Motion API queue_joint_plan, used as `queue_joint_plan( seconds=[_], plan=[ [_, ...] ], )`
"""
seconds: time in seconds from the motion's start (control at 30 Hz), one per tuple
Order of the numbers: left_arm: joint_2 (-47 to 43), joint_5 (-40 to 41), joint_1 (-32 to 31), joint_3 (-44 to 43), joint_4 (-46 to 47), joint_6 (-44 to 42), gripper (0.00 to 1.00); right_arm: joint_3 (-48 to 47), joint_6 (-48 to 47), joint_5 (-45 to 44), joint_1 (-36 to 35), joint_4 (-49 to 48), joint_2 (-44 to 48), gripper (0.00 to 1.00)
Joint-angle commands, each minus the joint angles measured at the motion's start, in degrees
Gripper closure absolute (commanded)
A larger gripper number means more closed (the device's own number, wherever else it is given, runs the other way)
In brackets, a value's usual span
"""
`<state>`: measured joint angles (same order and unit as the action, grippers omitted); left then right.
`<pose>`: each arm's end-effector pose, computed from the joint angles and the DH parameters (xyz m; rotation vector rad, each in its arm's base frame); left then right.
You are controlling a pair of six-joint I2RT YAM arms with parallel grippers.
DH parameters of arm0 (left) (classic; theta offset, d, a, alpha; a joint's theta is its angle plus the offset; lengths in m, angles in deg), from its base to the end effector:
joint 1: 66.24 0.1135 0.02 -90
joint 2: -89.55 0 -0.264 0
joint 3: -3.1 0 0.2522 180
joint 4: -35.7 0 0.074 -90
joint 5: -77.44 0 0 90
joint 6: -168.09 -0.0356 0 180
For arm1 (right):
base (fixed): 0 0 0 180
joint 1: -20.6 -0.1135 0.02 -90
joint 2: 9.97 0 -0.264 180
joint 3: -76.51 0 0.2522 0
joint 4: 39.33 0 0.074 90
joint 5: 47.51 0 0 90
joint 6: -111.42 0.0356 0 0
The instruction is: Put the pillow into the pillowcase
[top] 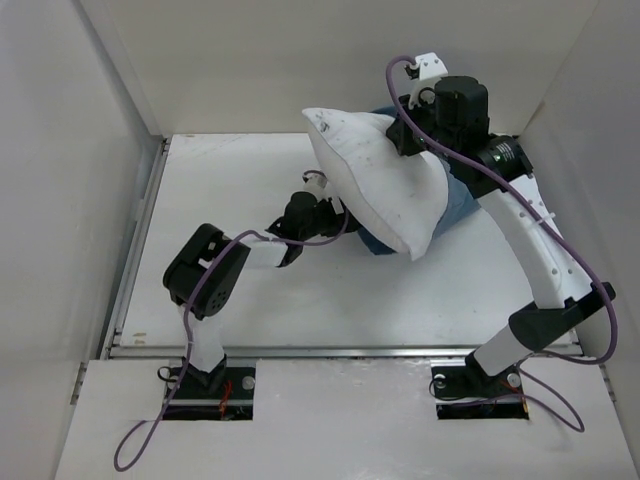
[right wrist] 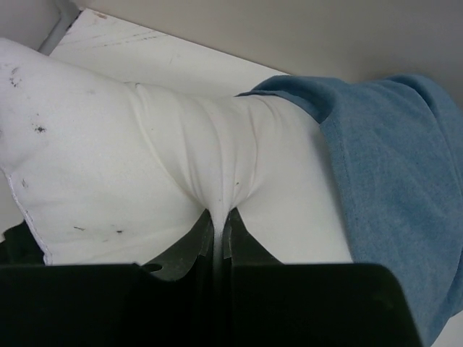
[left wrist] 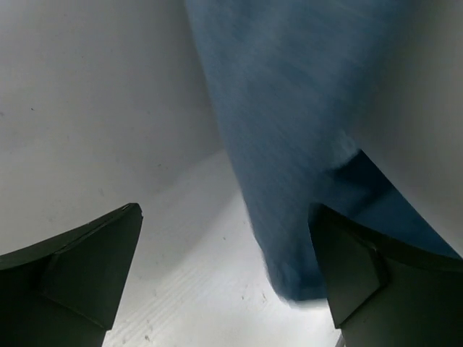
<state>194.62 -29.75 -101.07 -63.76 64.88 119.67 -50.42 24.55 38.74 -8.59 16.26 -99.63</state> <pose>0.3170 -0.2334 0.1955 0.1310 1.8838 -1.2112 0.2832 0.1555 0.4958 -0.3851 1.8634 0.3226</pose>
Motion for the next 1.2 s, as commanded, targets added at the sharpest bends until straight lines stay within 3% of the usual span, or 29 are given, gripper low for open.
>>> queue_joint_plan(
  seconds=[0.0,0.1,0.17,0.2,0.3,0.4,0.47,0.67,0.7,0.8,1.0,1.17],
  plan=[
    [0.65,0.83,-0.33,-4.99,7.77,2.19,0.00,-6.89,1.43,5.59,-0.78,-7.11,2.57,1.00],
    [2.67,0.15,-0.94,-8.24,9.61,1.66,0.06,-6.89,1.43,6.21,-0.78,-7.11,2.57,1.00],
    [3.73,-1.52,-1.46,-10.34,10.32,1.13,0.24,-6.37,1.96,6.21,-0.78,-6.06,2.57,1.00],
    [4.51,-3.01,-1.47,-10.36,11.02,1.13,0.47,-5.67,1.96,5.60,-0.78,-6.05,2.57,1.00],
    [3.57,-7.05,-0.77,-9.93,12.70,2.44,1.00,-0.15,1.96,2.79,-0.78,-7.18,4.14,1.00],
    [-3.45,-8.12,1.86,-3.28,16.81,3.86,1.00,9.25,0.21,-3.35,-2.18,-10.60,6.51,1.00],
    [-8.81,-6.55,3.01,0.35,16.31,3.25,1.00,14.52,-0.84,-13.68,-5.33,-11.76,6.52,1.00],
    [-28.33,4.87,3.63,1.42,-5.92,-8.09,1.00,22.98,-1.29,-34.61,-9.65,-18.17,1.44,1.00],
    [-30.00,5.41,3.63,1.94,-7.59,-8.71,1.00,22.99,-0.25,-45.36,-10.27,-18.70,-0.14,1.00],
    [-35.89,9.01,3.63,3.35,-14.88,-9.77,1.00,19.84,3.54,-63.06,-10.27,-15.82,-7.08,1.00],
    [-46.88,18.40,4.16,5.73,-26.30,-9.77,1.00,16.48,4.33,-67.53,-8.60,-21.23,-8.95,1.00],
    [-53.66,24.04,4.68,5.73,-31.60,-11.00,1.00,18.68,-5.05,-68.15,-8.60,-33.98,-8.42,1.00]
  ],
)
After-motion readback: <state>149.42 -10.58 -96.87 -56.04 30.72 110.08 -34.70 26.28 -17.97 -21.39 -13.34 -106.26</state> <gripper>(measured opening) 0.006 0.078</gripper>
